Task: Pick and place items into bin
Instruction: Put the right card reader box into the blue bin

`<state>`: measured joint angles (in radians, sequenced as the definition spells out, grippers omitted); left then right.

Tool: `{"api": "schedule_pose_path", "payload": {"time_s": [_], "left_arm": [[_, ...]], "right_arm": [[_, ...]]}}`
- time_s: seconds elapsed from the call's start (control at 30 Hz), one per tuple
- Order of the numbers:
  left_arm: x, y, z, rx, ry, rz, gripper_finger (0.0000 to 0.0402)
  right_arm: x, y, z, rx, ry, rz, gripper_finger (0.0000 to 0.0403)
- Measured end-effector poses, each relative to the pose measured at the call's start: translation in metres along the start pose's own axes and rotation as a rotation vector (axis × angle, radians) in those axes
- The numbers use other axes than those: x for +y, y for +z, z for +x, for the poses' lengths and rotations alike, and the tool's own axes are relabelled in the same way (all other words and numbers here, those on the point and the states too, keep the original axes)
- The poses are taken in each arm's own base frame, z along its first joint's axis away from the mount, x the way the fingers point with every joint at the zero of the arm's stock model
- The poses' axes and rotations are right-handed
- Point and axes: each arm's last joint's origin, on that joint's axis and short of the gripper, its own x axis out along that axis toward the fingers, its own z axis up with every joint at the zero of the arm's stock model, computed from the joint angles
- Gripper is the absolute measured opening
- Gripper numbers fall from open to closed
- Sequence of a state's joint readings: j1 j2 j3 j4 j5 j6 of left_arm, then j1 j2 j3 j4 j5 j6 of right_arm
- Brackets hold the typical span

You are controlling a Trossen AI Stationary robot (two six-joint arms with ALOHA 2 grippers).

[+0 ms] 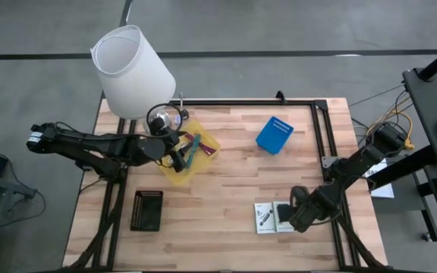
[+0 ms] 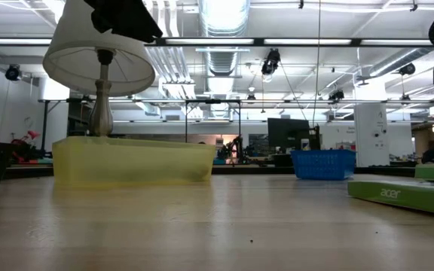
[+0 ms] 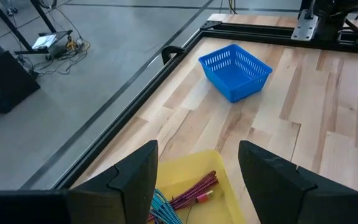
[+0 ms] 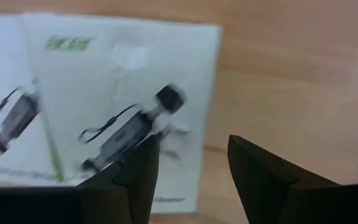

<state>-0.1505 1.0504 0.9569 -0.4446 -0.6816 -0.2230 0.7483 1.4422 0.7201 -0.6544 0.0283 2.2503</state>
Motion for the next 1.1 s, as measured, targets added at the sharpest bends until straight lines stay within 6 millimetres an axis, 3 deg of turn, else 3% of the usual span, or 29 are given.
{"api": "schedule_pose_path", "payload": {"time_s": [0.53, 0.9, 1.1], "left_arm": [[0.0, 0.001, 0.0, -0.014, -0.001, -0.01, 0.0207], [0.0, 0.001, 0.0, -0.014, 0.003, -0.011, 0.0207], [0.0, 0.001, 0.001, -0.013, 0.003, -0.012, 0.0207]], "right_arm": [[0.001, -0.002, 0.019, -0.012, -0.01, -0.007, 0.0168], [0.002, -0.003, 0.019, 0.005, 0.007, -0.012, 0.0064], [0.004, -0.004, 0.019, 0.02, 0.019, -0.011, 0.0028]]}}
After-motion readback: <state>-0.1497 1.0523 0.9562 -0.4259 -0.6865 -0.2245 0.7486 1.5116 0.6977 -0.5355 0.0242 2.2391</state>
